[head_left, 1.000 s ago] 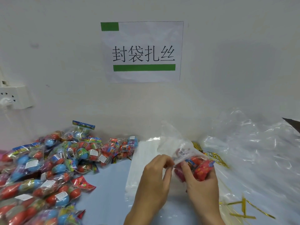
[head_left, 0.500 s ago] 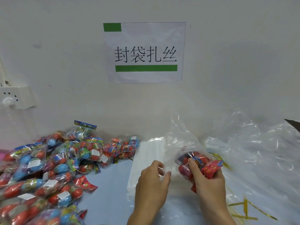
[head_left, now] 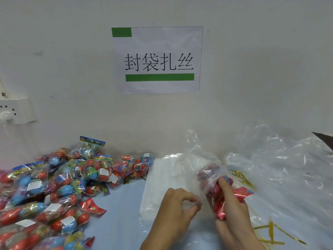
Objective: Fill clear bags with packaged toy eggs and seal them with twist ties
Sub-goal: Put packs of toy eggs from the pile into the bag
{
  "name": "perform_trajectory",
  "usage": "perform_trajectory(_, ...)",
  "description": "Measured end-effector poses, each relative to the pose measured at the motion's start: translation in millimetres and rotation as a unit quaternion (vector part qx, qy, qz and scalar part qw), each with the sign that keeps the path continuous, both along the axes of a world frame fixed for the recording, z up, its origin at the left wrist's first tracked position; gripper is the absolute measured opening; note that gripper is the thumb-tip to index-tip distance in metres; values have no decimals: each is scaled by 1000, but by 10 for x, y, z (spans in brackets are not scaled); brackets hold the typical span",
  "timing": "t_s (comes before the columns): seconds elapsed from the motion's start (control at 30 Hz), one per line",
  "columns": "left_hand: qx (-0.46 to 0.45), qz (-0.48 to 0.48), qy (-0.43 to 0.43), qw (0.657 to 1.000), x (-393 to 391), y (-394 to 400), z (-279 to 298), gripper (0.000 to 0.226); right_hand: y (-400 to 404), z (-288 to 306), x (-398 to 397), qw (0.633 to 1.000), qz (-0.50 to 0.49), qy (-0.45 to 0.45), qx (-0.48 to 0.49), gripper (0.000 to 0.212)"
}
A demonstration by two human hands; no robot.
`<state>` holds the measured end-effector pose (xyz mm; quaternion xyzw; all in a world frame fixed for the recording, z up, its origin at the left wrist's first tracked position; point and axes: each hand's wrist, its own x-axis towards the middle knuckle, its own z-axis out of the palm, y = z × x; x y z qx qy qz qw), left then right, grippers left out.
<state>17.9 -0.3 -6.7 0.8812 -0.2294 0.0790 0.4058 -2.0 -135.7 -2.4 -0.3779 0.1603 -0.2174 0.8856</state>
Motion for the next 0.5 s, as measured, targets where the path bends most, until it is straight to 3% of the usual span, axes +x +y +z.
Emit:
perform_trajectory(0.13, 4, 9, 9, 1000, -9, 0, 17, 16, 5, 13, -2, 999, 28, -18, 27, 29)
perform_trajectory(0.33, 54, 52, 57, 996, -50, 38, 17, 62, 2, -41, 42, 998, -37, -10, -57, 29)
perform_trajectory(0.43, 65, 73, -7, 995, -66, 63, 56, 70, -28, -84, 58, 995, -50, -11, -83, 28)
perform_trajectory(0.5, 4, 78, -66, 995, -82, 54, 116, 73, -22, -112, 51, 990, -58, -12, -128, 33)
